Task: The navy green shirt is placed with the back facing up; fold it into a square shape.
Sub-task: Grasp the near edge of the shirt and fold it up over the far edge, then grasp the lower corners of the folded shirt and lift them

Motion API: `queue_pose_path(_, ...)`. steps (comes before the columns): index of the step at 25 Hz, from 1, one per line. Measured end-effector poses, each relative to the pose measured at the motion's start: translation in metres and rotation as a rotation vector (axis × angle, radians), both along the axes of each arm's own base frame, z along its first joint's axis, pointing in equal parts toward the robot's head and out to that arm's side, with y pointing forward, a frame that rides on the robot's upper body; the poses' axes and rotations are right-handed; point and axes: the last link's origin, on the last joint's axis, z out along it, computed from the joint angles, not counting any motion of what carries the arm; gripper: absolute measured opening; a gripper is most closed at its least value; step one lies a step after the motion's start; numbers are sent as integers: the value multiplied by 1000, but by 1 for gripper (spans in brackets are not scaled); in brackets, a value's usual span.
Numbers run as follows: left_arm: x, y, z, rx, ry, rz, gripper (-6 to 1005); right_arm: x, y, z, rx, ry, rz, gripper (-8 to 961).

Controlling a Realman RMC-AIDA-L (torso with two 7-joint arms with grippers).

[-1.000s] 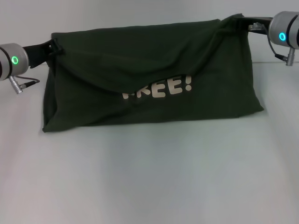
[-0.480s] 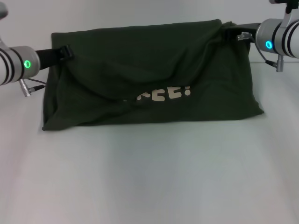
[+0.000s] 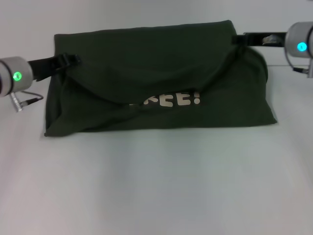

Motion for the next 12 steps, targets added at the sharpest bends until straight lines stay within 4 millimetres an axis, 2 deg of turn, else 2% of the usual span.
queue_pose_path(7, -19, -29, 8, -17, -124, 26, 527, 5, -28, 33, -90, 208, -13, 495)
queue_pose_path(12, -34, -45, 9, -29, -181, 39, 595, 28, -55, 39, -136, 378, -46, 493)
